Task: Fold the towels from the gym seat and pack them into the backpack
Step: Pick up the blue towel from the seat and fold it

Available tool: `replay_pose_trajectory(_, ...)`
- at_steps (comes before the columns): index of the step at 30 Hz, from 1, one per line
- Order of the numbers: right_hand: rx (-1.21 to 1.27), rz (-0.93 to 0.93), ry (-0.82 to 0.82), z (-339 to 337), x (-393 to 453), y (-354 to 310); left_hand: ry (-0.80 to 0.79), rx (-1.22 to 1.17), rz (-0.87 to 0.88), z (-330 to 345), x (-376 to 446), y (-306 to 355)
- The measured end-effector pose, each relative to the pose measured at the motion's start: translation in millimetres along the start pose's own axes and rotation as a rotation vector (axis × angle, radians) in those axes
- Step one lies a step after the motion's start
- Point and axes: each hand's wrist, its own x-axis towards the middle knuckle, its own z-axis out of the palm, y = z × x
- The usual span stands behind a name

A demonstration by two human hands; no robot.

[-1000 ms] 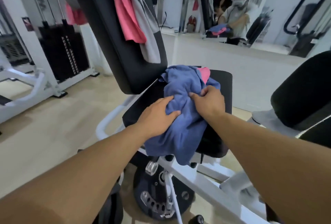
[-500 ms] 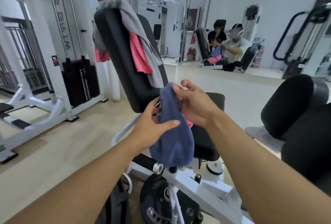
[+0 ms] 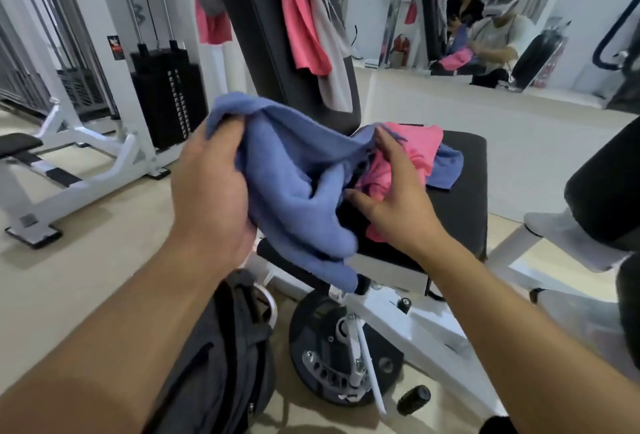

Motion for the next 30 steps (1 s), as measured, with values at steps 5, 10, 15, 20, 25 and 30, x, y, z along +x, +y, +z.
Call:
replay_pose_trajectory(5,0.01,-0.226,-0.297,36,-23,-21,-0.23,0.116,-0.241,-30,-6,-2)
replay_pose_trajectory(10,0.2,-0.153,-0.38,51,-54,-20,-0.291,0.352,-0.214,-69,-9,-38)
replay_pose_trajectory(15,0.514,0.197,-0.516,22,-45,-38,-0.008,0.816,-0.083,-122,1,-65)
replay_pose_trajectory(20,0.713,0.372,-1.022,22,-52,-51,-0.108,1.048,-0.018,-133,-3,-68)
replay_pose_trajectory(25,0.52,0.368,-0.618,45,-51,-41,-0.248,0.953,-0.185,-135,-19,-74)
replay_pose_trajectory(30,-0.032,0.029,-0.69,60,-75,-59,-0.34,0.58,-0.195,-126,-40,-63)
